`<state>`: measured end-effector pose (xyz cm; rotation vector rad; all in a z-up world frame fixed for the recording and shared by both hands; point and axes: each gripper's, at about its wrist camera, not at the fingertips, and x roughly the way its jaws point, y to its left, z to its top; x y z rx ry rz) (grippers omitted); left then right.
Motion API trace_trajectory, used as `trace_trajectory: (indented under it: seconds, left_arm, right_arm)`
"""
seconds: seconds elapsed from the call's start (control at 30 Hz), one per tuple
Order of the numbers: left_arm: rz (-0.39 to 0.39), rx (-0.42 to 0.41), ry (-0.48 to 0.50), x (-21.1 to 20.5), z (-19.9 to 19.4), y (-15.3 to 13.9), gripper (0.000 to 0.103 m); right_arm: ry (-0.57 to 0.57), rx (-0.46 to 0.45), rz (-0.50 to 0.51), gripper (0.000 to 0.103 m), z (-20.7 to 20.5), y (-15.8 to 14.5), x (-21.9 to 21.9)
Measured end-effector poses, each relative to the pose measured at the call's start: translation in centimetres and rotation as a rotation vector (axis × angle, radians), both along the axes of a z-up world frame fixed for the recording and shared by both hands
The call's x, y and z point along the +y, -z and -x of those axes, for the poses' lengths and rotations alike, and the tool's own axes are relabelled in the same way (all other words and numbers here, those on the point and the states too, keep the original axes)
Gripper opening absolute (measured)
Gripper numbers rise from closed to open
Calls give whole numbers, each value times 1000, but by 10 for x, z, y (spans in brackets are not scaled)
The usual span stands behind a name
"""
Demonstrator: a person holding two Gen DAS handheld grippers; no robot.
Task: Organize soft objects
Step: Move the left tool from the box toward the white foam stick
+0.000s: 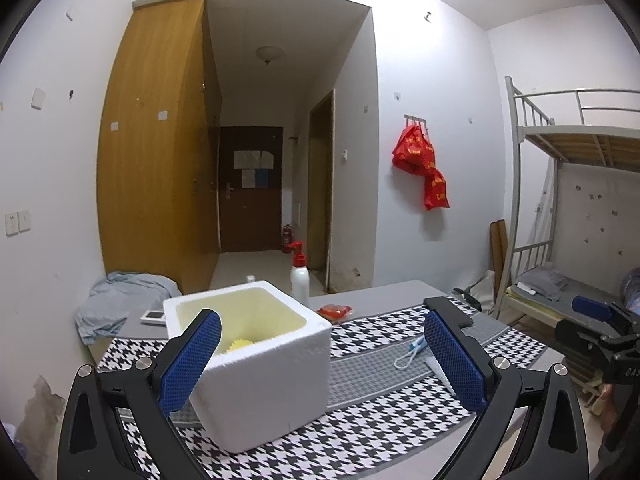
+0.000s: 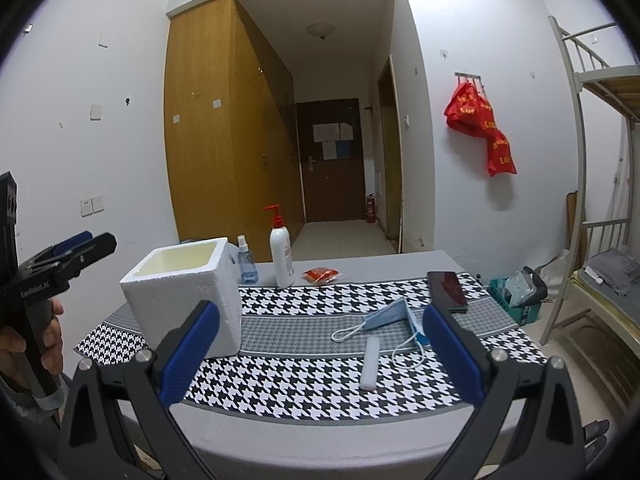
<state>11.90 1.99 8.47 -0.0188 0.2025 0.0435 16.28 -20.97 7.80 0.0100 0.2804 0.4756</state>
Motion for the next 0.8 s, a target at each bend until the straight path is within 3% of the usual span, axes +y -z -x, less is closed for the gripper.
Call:
trace_trajectory:
  seconds: [0.5,0.8]
  left_arm:
    - [59,-68,15,-12,22,20,102]
    - [87,-36,23,-17,16,39,102]
  right_arm:
    - [83,-40,31,103,26,11,-14]
    - [111,-34,17,103,26,16,-23]
